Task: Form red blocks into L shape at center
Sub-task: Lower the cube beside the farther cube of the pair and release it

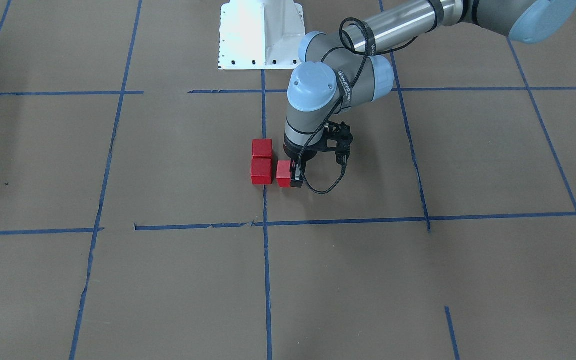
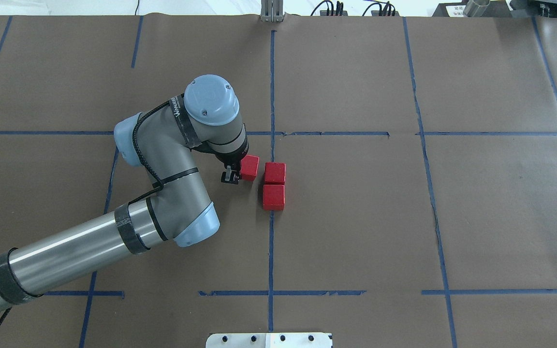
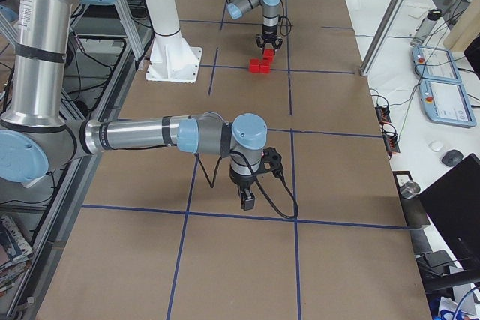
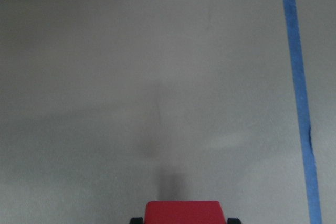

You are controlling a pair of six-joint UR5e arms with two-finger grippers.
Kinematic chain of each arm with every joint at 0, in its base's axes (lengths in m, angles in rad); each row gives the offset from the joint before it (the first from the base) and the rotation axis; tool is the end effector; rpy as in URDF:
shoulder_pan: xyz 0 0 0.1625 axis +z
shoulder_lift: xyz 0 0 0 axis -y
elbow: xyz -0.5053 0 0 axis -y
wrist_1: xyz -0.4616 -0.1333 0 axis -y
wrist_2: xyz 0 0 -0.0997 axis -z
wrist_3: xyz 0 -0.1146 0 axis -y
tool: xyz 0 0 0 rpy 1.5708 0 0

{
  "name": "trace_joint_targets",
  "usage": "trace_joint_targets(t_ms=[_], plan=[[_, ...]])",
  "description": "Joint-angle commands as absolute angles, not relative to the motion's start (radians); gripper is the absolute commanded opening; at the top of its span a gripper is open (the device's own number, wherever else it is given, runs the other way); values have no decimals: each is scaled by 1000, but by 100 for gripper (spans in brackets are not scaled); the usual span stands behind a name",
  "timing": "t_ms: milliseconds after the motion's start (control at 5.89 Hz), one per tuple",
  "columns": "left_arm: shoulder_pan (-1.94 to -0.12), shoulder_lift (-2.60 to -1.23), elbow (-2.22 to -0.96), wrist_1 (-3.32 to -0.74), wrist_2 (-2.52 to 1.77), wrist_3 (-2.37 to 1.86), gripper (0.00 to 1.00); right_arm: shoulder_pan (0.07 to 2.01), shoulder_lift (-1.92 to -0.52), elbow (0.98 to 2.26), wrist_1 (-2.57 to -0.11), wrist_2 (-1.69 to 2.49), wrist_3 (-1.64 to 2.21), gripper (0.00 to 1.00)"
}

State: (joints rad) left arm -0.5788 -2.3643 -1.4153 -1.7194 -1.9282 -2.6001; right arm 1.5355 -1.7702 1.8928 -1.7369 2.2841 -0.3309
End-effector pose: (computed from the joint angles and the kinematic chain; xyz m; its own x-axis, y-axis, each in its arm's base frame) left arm 0.6835 -0.5580 0.2472 0.0433 -0.9873 -0.1532 0.6639 0.1430 -0.7340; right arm 0.0423 -0.4557 0.6923 0.7042 -0.3227 0.6324 0.2792 0.9448 0.1713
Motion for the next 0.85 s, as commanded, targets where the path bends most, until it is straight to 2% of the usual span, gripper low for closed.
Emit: trace_joint_targets(t_ms=[0,680], plan=[[-583,-2338,-1419,-1809,-1930,-2646,28,1536,-1770,1894,-1736,2284,-330,100],[-588,-2286,-1422,-1942,-1951,-2726,28,1536,-1770,1893,-1736,2283,-330,100]])
